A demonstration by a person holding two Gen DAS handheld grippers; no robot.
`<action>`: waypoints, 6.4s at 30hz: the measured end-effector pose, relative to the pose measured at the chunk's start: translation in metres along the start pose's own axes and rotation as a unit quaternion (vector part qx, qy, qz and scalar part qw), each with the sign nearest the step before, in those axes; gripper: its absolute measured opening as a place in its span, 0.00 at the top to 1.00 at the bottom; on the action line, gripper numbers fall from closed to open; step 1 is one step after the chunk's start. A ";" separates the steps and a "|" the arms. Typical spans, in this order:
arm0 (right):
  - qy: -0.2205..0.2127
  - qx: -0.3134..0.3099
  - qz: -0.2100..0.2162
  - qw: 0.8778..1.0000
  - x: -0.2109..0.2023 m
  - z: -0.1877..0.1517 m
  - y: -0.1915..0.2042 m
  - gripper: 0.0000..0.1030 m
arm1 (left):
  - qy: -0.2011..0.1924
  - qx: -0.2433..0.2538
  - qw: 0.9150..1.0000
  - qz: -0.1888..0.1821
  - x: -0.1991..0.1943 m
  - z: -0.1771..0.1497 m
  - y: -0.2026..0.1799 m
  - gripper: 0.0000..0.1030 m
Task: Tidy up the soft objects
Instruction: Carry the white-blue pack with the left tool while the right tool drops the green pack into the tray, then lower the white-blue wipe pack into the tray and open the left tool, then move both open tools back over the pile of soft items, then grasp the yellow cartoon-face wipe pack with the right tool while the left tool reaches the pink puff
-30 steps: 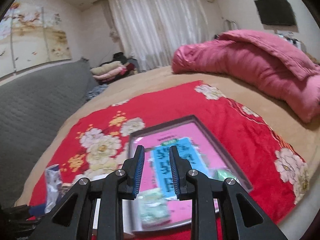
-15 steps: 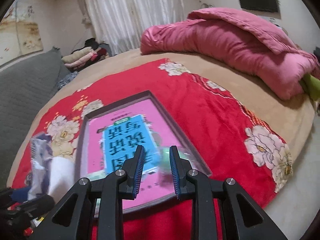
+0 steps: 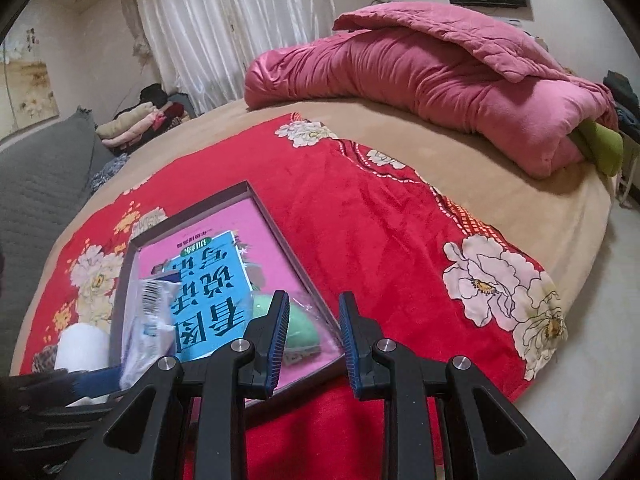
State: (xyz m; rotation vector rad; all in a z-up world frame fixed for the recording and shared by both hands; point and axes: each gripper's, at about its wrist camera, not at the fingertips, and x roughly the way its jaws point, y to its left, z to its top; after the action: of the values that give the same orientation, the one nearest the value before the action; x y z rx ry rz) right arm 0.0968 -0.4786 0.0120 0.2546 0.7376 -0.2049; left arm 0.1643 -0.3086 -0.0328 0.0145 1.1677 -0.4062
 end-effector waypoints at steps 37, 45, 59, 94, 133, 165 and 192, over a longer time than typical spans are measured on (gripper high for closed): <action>0.007 0.014 -0.011 1.000 0.003 -0.005 -0.009 0.31 | 0.018 0.013 1.000 -0.005 0.030 0.014 -0.006 0.42; -0.011 0.040 -0.024 0.999 -0.003 -0.005 -0.021 0.27 | 0.010 0.016 1.000 -0.020 0.028 0.013 -0.008 0.41; -0.016 0.052 -0.014 0.998 -0.006 -0.005 -0.020 0.27 | -0.010 0.023 0.999 -0.033 0.020 0.013 -0.006 0.39; 0.005 -0.016 -0.008 1.000 0.001 -0.015 0.015 0.26 | -0.075 0.020 0.997 0.017 -0.036 -0.013 0.028 0.38; -0.019 -0.192 0.111 0.975 -0.084 -0.044 0.181 0.25 | -0.108 -0.112 0.987 0.046 -0.150 -0.125 0.167 0.38; 0.024 -0.253 0.184 0.950 -0.095 -0.085 0.244 0.25 | 0.027 0.000 0.990 0.141 -0.095 -0.189 0.226 0.39; 0.114 -0.363 0.199 0.903 -0.055 -0.159 0.315 0.25 | -0.033 -0.133 0.991 -0.005 -0.102 -0.179 0.295 0.63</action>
State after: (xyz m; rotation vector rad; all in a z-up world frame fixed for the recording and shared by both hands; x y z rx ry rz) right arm 0.0415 -0.1267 -0.0141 -0.2924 0.9257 0.4985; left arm 0.0655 0.0353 -0.0718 -0.2352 1.1481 -0.2553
